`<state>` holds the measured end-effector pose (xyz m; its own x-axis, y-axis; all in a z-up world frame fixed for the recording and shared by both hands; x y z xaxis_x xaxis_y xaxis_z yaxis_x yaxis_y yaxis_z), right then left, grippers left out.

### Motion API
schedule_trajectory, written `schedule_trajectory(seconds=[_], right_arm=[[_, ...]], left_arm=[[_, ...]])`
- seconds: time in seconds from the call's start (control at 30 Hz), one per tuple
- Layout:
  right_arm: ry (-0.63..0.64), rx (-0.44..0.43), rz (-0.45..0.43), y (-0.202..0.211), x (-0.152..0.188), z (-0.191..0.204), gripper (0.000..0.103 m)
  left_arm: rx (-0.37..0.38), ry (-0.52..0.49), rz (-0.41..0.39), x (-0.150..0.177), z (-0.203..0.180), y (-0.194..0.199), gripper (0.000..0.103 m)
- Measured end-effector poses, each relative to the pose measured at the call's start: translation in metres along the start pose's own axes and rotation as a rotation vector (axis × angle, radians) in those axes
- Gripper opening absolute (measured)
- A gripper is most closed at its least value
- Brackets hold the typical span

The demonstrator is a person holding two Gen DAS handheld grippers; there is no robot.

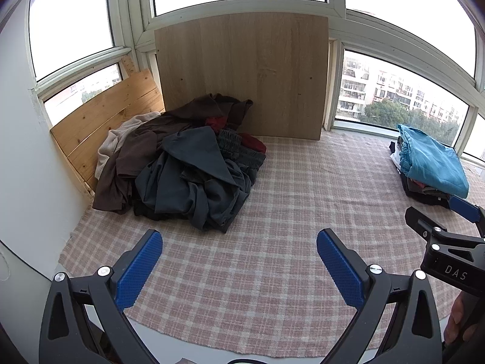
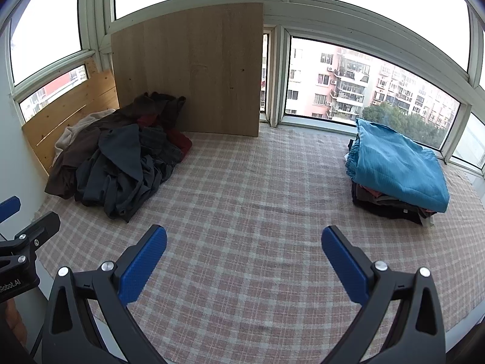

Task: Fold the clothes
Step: 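Move both tools toward the heap of clothes by the wooden board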

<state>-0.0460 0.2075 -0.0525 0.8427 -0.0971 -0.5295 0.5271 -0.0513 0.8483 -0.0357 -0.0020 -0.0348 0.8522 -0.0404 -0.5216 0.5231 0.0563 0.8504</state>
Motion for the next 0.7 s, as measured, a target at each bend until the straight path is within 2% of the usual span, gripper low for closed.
schedule_trajectory(seconds=[0.17, 0.7], right_arm=[[0.015, 0.012, -0.004, -0.001, 0.000, 0.006, 0.103], [0.065, -0.026, -0.011, -0.005, -0.005, 0.023, 0.103]], left_arm=[[-0.002, 0.009, -0.032, -0.001, 0.001, 0.000, 0.103], [0.000, 0.057, 0.013, -0.007, 0.017, -0.006, 0.102]])
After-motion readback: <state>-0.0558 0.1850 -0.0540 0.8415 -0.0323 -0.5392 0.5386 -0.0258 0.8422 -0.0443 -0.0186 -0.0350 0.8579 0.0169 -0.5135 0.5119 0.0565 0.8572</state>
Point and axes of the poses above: each gripper's, at about its wrist camera, not at the fingertips, and y roughly against the way its jaws point, z to its left, x to its underside, the point moved 5 cm from there along -y, roughly the way its jaws point, and after that the axes turned 14 degrees about z, right-handed, at the moved point
